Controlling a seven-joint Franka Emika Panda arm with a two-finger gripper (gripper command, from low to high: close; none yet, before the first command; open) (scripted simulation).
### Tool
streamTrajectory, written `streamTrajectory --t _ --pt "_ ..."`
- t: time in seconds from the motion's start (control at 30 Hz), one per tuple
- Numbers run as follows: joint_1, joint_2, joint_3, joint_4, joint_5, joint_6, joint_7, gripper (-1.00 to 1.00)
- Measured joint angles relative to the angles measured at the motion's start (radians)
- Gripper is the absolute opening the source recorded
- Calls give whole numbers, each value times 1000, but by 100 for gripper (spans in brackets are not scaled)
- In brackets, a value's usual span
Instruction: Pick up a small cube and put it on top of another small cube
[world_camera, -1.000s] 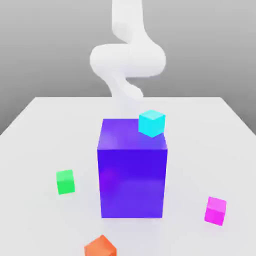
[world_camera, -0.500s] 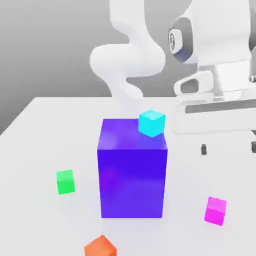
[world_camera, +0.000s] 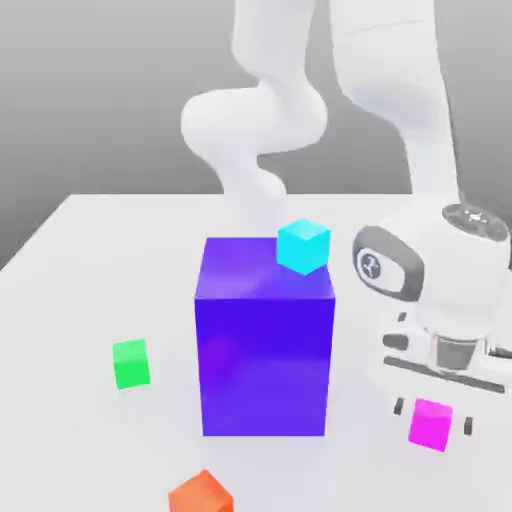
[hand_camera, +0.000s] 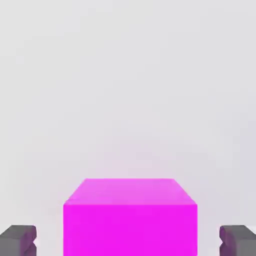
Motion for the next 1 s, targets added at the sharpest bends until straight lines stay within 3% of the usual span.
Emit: streamTrajectory --t 0.17,0.4,0.63,1.0 --pt "-6 -19 8 -4 7 -13 -5 -100" --pt "-86 -224 80 -2 126 -144 -194 -100" --pt "-397 -424 -59 -62 162 -195 -534 -100" --pt "-698 -647 -369 -295 101 -236 -833 -100"
